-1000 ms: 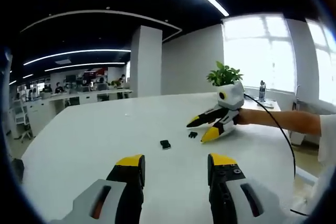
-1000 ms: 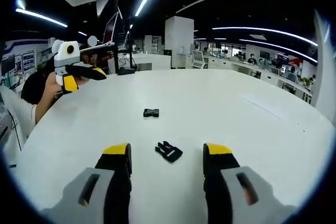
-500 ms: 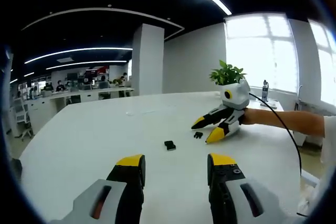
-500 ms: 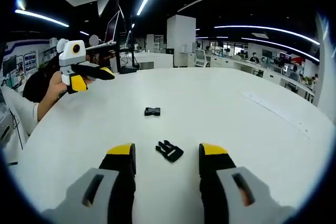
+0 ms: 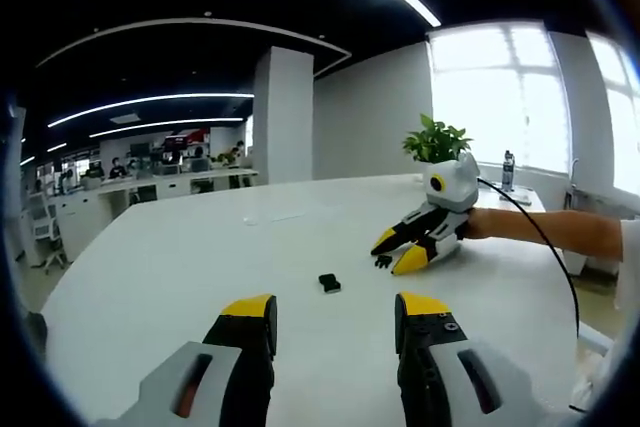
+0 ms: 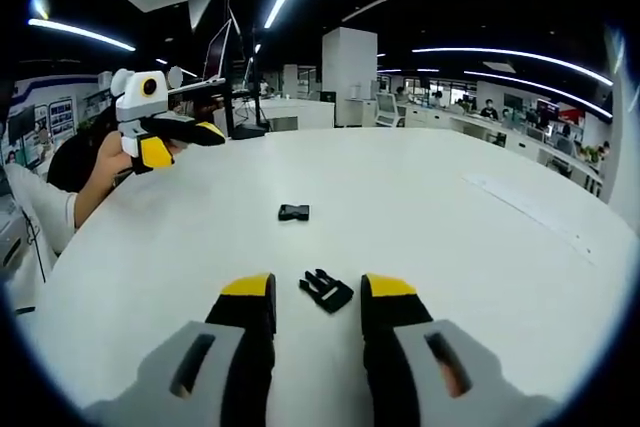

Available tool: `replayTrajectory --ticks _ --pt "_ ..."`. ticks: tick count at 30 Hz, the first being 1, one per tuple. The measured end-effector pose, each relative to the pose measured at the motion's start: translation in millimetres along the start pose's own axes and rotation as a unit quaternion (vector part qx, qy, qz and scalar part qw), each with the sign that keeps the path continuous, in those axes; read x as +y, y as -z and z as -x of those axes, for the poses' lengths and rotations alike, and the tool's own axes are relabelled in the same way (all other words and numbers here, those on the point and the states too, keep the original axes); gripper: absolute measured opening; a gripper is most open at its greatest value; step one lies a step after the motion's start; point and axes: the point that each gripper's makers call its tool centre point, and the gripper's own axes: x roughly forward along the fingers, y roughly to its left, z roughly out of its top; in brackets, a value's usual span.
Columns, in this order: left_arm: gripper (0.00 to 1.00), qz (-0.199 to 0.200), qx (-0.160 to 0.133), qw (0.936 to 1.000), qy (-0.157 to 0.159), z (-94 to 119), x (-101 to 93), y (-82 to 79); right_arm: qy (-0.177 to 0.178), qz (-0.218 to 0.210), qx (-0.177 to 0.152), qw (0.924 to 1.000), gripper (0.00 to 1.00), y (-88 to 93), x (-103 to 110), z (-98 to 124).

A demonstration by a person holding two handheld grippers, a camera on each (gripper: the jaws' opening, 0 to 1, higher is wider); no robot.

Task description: Snap the two parts of the plastic buckle together until the buckle closes and remains connected.

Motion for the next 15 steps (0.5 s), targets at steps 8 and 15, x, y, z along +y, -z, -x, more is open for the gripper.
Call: replayTrajectory --ticks 8,15 --pt "0.47 -0.006 0.002 1.0 0.0 -1.3 -0.6 -3.1 -0.005 0.006 0.0 1.0 0.24 0.4 3.3 1.3" --pt "0.47 -0.003 0.003 1.0 0.004 -1.7 -2.2 -1.7 -0.007 0.011 -0.001 0.9999 0.19 2.0 6.0 4.2"
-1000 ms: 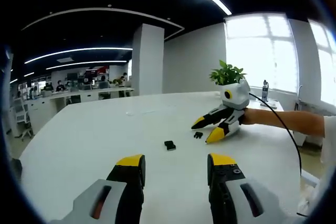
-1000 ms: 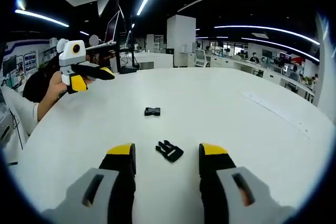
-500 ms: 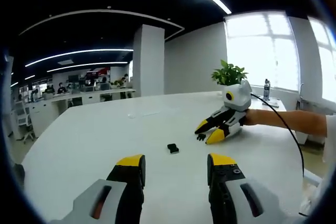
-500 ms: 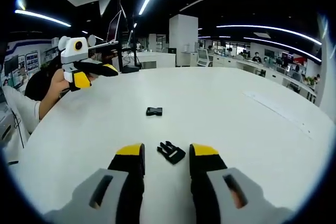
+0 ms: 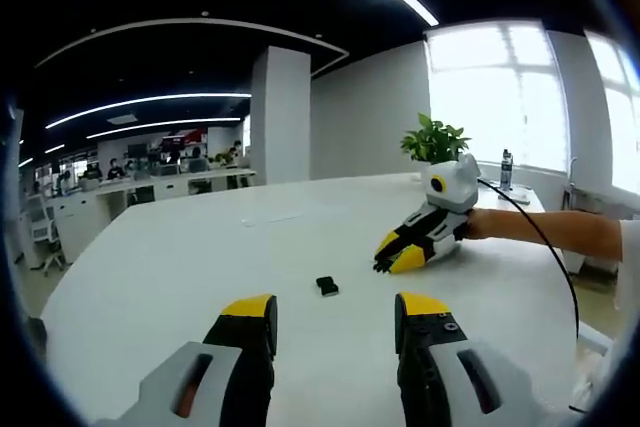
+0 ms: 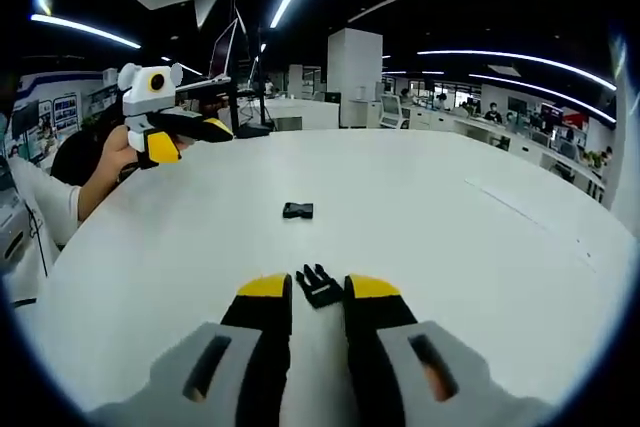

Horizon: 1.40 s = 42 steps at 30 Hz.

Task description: Snap the two parts of the plastic buckle together until the buckle closes and remains connected.

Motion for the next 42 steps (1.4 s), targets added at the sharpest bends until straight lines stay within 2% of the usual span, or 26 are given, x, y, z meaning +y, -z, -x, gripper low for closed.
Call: replayTrajectory --ticks 8,25,33,42 --pt "0.47 -0.003 0.003 1.0 -0.001 -3 0.9 -0.7 0.002 0.003 -0.002 1.0 0.15 0.7 0 2" --pt "0.47 -0.014 0.033 0.9993 -0.005 -19 2.2 1.7 0.007 0.004 -0.008 0.9999 0.13 0.3 -3 7" --pt "0.47 -0.013 0.041 0.9991 0.0 -24 -0.4 4.3 -0.005 0.008 -0.019 0.9998 0.12 -6.4 9 12" --pt "0.47 -0.015 0.049 0.9987 0.006 -28 -5.7 7.5 -0.026 0.017 -0.016 0.9994 0.12 -3.8 28 17"
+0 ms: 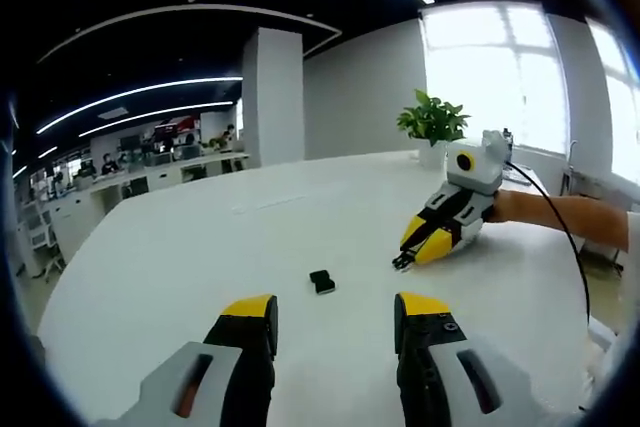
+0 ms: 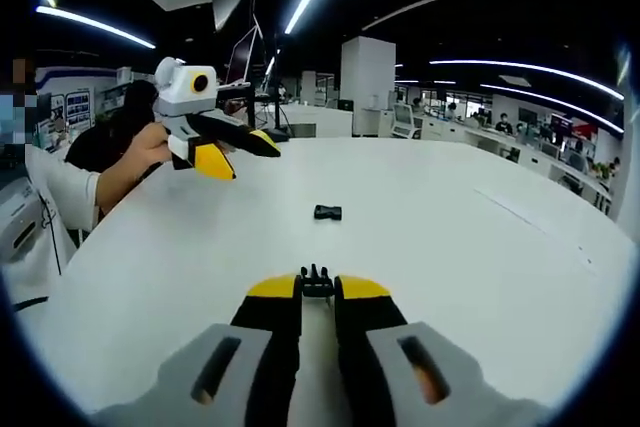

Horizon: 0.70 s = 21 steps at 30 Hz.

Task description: Snap the two parts of the plastic buckle together until the buckle closes and remains connected.

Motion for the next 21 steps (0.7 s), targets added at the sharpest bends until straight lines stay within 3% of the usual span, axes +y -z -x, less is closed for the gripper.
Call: replayTrajectory --ticks 21 --pt "0.47 0.003 0.009 1.0 0.003 -15 -2.5 3.3 -0.012 0.002 -0.02 0.9997 0.12 2.5 12 15"
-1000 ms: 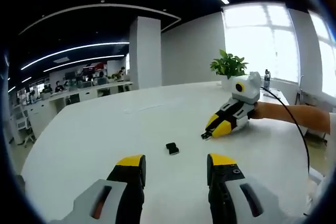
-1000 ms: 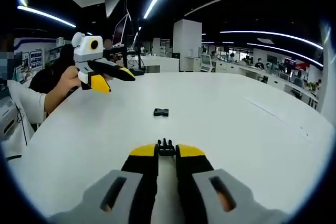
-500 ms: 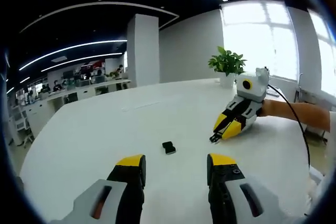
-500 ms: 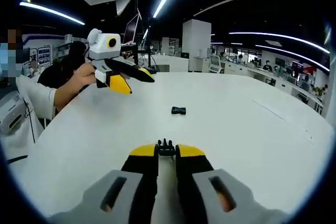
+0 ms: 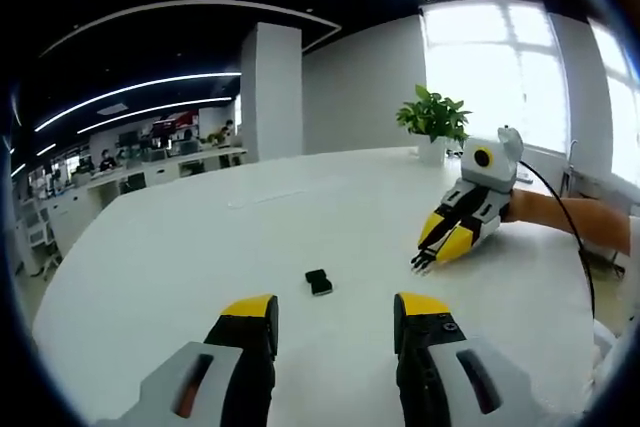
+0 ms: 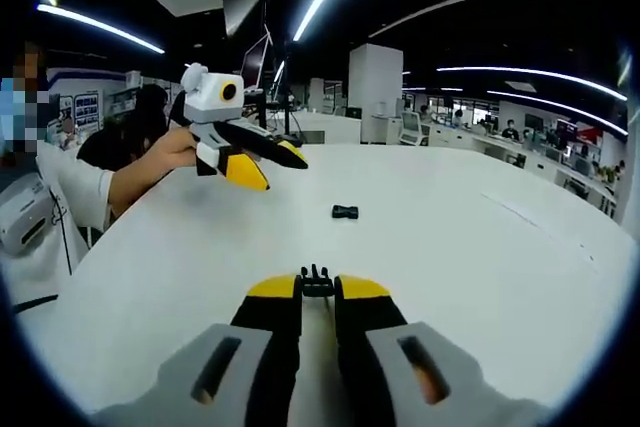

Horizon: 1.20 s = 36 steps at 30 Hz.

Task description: Snap the two parts of the plastic buckle together until the buckle closes and remains connected.

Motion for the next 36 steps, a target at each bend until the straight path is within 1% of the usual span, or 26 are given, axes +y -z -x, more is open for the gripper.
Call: replayTrajectory --ticks 7,11,13,18,24,30,36 --pt "0.46 -0.002 0.007 0.9999 -0.008 -9 3.4 -0.6 -0.003 0.002 0.0 1.0 0.12 1.8 2 4" --pt "0.46 -0.002 0.017 0.9997 -0.015 -16 6.4 4.4 -0.008 0.008 0.002 0.9999 0.12 2.1 11 6" --pt "0.46 -0.002 0.019 0.9997 -0.017 -18 7.4 5.3 -0.01 0.011 0.002 0.9999 0.12 2.4 11 6" --pt "0.46 0.009 0.016 0.9997 -0.016 -21 7.2 4.0 -0.013 0.013 0.003 0.9998 0.12 3.3 15 6" --pt "0.46 0.02 0.018 0.9993 -0.025 -23 14.1 5.7 -0.018 0.017 0.002 0.9997 0.12 2.9 19 7" --pt "0.46 0.023 0.02 0.9991 -0.03 -26 17.1 6.3 -0.017 0.017 0.002 0.9997 0.12 4.7 21 8" --pt "0.45 0.018 0.022 0.9991 -0.032 -32 16.7 4.8 -0.016 0.017 0.003 0.9997 0.12 6.6 21 9"
